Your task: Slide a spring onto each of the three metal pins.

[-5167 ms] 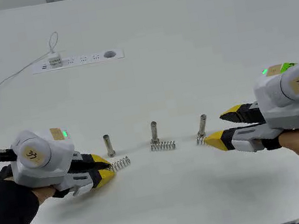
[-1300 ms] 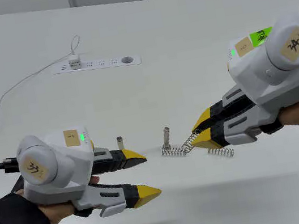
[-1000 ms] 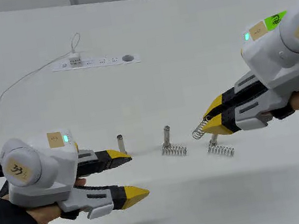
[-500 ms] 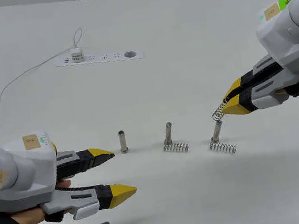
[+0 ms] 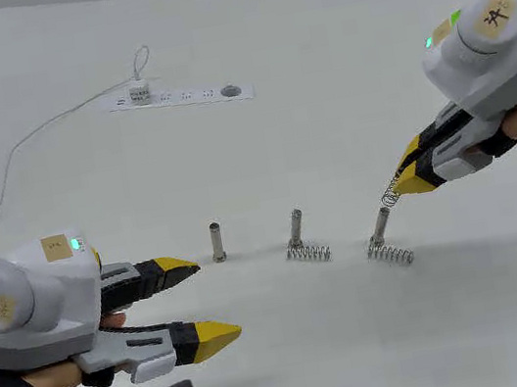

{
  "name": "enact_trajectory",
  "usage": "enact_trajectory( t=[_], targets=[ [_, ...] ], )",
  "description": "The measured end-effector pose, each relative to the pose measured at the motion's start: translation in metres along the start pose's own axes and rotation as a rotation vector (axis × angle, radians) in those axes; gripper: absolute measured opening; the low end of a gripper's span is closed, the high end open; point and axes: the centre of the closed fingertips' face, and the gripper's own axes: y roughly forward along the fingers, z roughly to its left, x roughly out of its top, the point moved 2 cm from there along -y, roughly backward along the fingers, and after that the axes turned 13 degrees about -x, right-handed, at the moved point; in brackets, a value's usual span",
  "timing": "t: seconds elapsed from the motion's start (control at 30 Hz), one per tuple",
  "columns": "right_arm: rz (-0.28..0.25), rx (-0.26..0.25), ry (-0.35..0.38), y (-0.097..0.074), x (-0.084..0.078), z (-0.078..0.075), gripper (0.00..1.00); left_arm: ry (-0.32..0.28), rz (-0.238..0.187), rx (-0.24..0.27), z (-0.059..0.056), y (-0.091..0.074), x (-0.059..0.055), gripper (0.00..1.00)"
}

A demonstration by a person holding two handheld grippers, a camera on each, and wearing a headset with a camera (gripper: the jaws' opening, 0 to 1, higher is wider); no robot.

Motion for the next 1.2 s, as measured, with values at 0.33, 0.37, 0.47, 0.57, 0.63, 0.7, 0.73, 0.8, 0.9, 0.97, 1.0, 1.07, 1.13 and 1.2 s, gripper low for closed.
enact_trajectory(
  t=[0.33, 0.37, 0.47, 0.57, 0.63, 0.7, 0.73, 0.8, 0.9, 0.97, 1.0, 1.07, 1.13, 1.2],
  targets=[
    [0.04, 0.016, -0.006, 0.012, -0.005, -0.002, 0.12, -0.009, 0.0, 0.006, 0.001, 0.0, -0.002, 0.55],
    [0.044, 0.018, -0.007, 0.013, -0.005, -0.002, 0.12, -0.01, 0.0, 0.006, 0.001, 0.0, -0.002, 0.55],
    [0.057, 0.022, -0.012, 0.016, -0.007, -0.001, 0.12, -0.01, 0.001, 0.005, 0.001, 0.0, -0.002, 0.55],
    [0.065, 0.025, -0.011, 0.02, -0.008, -0.001, 0.12, -0.009, 0.002, 0.003, 0.001, 0.0, -0.002, 0.55],
    [0.075, 0.026, -0.016, 0.024, -0.01, 0.0, 0.12, -0.008, 0.003, 0.003, 0.001, 0.001, -0.003, 0.55],
    [0.088, 0.026, -0.025, 0.028, -0.012, 0.002, 0.12, -0.008, 0.004, 0.003, 0.0, 0.001, -0.002, 0.55],
    [0.091, 0.026, -0.026, 0.03, -0.013, 0.003, 0.12, -0.008, 0.004, 0.003, 0.0, 0.001, -0.002, 0.55],
    [0.097, 0.028, -0.022, 0.034, -0.014, 0.004, 0.12, -0.007, 0.005, 0.004, 0.0, 0.001, -0.002, 0.54],
    [0.111, 0.029, -0.015, 0.04, -0.017, 0.005, 0.12, -0.007, 0.004, 0.004, 0.0, 0.001, -0.002, 0.54],
    [0.122, 0.031, -0.016, 0.044, -0.02, 0.006, 0.12, -0.007, 0.005, 0.003, 0.0, 0.001, -0.002, 0.54],
    [0.124, 0.031, -0.015, 0.046, -0.021, 0.007, 0.12, -0.006, 0.005, 0.002, 0.0, 0.001, -0.002, 0.54],
    [0.128, 0.032, -0.014, 0.05, -0.022, 0.008, 0.12, -0.006, 0.007, 0.002, 0.0, 0.001, -0.003, 0.54],
    [0.132, 0.034, -0.007, 0.053, -0.024, 0.008, 0.12, -0.006, 0.008, 0.001, 0.0, 0.001, -0.003, 0.54],
    [0.139, 0.036, -0.005, 0.056, -0.025, 0.009, 0.12, -0.005, 0.009, 0.001, 0.0, 0.001, -0.002, 0.54]
  ],
)
